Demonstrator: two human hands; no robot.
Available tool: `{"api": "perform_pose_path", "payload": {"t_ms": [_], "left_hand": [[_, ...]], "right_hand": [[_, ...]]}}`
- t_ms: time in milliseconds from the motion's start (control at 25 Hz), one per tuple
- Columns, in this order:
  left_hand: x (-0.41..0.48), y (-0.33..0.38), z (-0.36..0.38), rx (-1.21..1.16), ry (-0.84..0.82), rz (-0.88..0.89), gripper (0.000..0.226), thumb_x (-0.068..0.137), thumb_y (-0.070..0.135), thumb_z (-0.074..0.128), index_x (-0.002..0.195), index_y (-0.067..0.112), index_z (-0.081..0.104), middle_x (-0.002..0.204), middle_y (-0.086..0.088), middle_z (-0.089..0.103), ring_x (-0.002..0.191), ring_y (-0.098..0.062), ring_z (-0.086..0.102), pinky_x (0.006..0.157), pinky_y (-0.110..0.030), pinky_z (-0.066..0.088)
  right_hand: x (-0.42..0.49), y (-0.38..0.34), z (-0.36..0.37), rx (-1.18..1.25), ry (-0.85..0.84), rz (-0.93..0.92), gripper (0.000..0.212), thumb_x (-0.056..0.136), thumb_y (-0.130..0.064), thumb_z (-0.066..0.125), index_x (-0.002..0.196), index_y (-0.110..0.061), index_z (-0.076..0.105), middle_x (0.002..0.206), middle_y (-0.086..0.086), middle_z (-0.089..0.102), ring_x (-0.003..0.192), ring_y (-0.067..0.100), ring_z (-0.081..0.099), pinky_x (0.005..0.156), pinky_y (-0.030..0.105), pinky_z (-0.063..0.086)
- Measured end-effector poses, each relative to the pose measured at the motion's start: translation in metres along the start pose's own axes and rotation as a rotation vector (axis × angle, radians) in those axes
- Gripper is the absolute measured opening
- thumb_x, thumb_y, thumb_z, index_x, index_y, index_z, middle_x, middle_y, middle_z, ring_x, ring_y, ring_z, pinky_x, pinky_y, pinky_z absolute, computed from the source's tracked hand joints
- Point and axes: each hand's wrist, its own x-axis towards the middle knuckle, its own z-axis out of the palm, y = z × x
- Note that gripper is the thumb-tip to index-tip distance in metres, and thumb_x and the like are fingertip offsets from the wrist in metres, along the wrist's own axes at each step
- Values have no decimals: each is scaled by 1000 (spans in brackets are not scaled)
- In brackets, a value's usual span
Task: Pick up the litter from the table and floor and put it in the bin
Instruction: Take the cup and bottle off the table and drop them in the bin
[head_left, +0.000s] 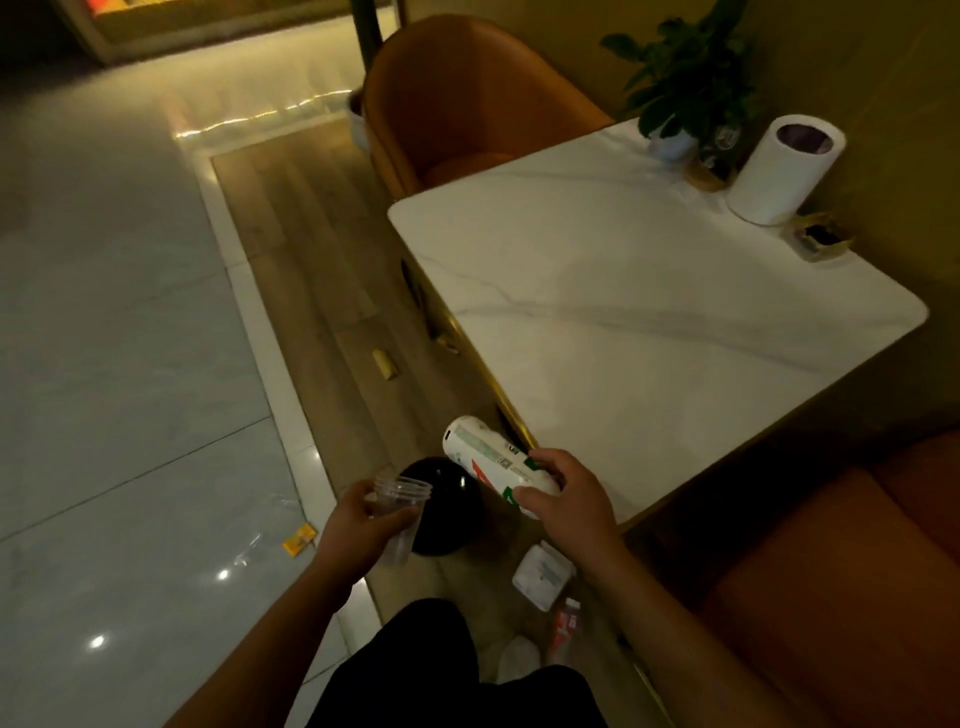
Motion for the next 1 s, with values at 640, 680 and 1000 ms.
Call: {"api": "perform_pose_path", "payload": {"t_ms": [640,680,1000], "left_hand": [[120,-107,-85,52,-173,-233,75,72,40,81,135,17,48,106,-10,71,76,-18,69,58,-25,47],[130,-112,-83,53,-183,-247,76,72,40,81,136,17,47,109,-10,71,78,-18,69,57,-25,47],[236,-156,-25,64,-149,-358,73,75,47,74,136,17,44,124,-11,63,101,-29,67,88,-42,56]], "right_hand": [[68,19,184,-520,-296,345,55,71,-35,70,123,-22,57,123,7,65,112,27,61,95,41,51],[75,23,189,-533,-288,365,54,71,-34,70,122,-21,57,123,7,66,111,27,61,94,41,51],[179,94,231,-585,-277,428,52,70,-38,71,119,-25,58,118,6,67,105,28,64,88,43,54]]}}
